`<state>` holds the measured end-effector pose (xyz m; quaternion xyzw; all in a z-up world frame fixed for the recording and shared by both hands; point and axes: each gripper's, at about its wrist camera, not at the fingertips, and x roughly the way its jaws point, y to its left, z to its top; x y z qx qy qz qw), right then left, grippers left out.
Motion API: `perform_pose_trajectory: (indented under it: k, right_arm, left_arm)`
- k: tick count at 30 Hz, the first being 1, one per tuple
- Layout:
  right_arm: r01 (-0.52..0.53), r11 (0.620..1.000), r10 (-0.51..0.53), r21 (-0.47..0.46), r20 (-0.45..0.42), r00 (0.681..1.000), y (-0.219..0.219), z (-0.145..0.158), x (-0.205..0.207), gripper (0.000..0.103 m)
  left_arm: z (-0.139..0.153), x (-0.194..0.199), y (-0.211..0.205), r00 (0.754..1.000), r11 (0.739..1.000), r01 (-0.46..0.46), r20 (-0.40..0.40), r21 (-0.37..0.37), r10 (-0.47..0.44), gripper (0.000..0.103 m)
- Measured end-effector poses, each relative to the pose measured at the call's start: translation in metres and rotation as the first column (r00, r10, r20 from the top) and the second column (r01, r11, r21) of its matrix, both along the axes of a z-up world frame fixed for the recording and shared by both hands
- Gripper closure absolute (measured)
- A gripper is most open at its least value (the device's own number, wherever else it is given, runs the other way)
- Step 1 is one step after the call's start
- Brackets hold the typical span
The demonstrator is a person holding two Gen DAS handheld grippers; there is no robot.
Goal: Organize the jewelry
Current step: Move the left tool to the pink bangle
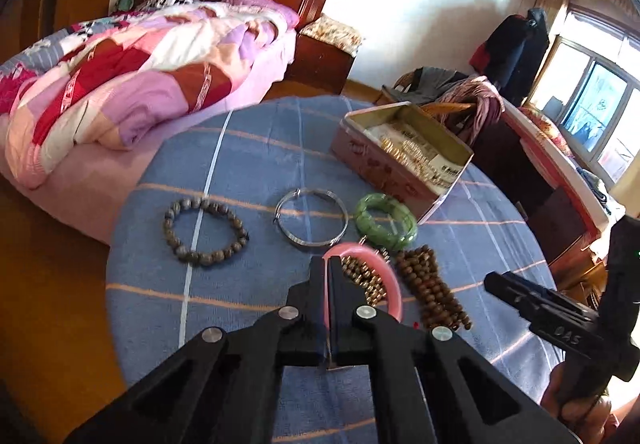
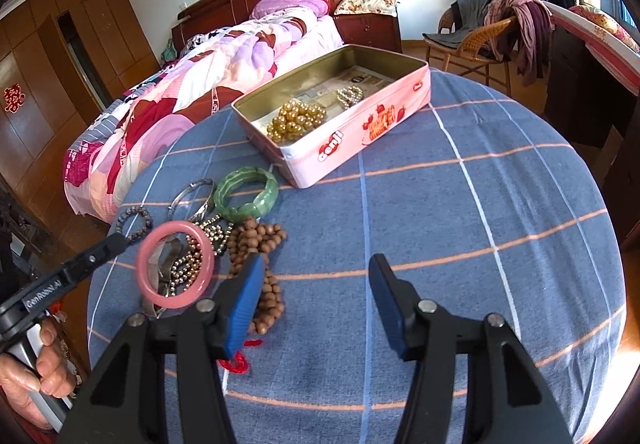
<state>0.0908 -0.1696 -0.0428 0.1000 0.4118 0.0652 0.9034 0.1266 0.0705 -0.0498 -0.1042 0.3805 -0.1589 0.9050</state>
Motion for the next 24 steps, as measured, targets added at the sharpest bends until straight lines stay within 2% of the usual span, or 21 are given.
perform_pose_trajectory:
  k: [3, 6, 9, 12, 14, 15, 16, 17, 18, 19, 20, 24]
  right_arm:
    - [-0.004, 1.000, 0.004, 0.003, 0.001, 1.000, 0.001, 0.000, -0.001, 0.045]
    - [-0.005, 1.000, 0.005, -0.005, 0.004, 1.000, 0.002, 0.001, -0.002, 0.045]
    - [-0.004, 1.000, 0.004, -0.004, 0.002, 1.000, 0.003, 0.000, -0.002, 0.045]
    - [-0.004, 1.000, 0.004, -0.003, 0.000, 1.000, 0.003, 0.001, -0.003, 0.045]
    - [-0.001, 1.000, 0.001, -0.005, 0.001, 1.000, 0.002, 0.001, -0.002, 0.045]
    - [0.002, 1.000, -0.002, -0.004, 0.002, 1.000, 0.002, 0.001, -0.002, 0.045]
    - [0.005, 1.000, -0.005, 0.001, 0.000, 1.000, 0.001, 0.000, -0.001, 0.045]
    - [0.006, 1.000, -0.006, 0.007, -0.004, 1.000, 0.000, -0.001, 0.000, 0.045]
    - [0.007, 1.000, -0.007, 0.013, -0.009, 1.000, 0.000, -0.001, 0.001, 0.045]
    - [0.007, 1.000, -0.007, 0.015, -0.012, 1.000, 0.000, -0.001, 0.001, 0.045]
    - [0.006, 1.000, -0.006, 0.014, -0.013, 1.000, -0.001, -0.001, 0.001, 0.045]
    - [0.018, 1.000, -0.018, -0.002, 0.008, 1.000, -0.005, 0.002, 0.000, 0.045]
  left_arm:
    - [0.004, 0.000, 0.001, 1.000, 1.000, 0.008, 0.003, -0.015, -0.008, 0.103]
    - [-0.002, 0.002, 0.000, 0.999, 0.998, 0.027, -0.040, -0.058, -0.029, 0.103]
    - [-0.009, 0.000, -0.011, 0.997, 0.999, 0.033, -0.069, -0.014, -0.034, 0.098]
    - [-0.016, -0.004, -0.018, 0.993, 0.999, 0.036, -0.109, -0.002, -0.036, 0.098]
    - [-0.007, -0.013, -0.024, 0.997, 0.998, 0.020, -0.075, 0.058, -0.015, 0.098]
    - [0.003, -0.020, -0.032, 0.999, 0.995, 0.046, -0.020, 0.085, -0.044, 0.097]
    - [0.008, -0.022, -0.039, 0.997, 0.993, 0.081, 0.000, 0.082, -0.081, 0.095]
    - [0.009, -0.022, -0.044, 0.993, 0.991, 0.117, 0.000, 0.068, -0.117, 0.091]
    - [0.008, -0.021, -0.052, 0.984, 0.983, 0.180, -0.017, 0.042, -0.180, 0.073]
    - [0.005, -0.021, -0.056, 0.980, 0.979, 0.200, -0.027, 0.039, -0.199, 0.061]
    - [0.002, -0.021, -0.061, 0.978, 0.976, 0.209, -0.035, 0.053, -0.208, 0.045]
    - [-0.014, -0.020, -0.068, 0.976, 0.968, 0.214, -0.070, 0.130, -0.207, 0.043]
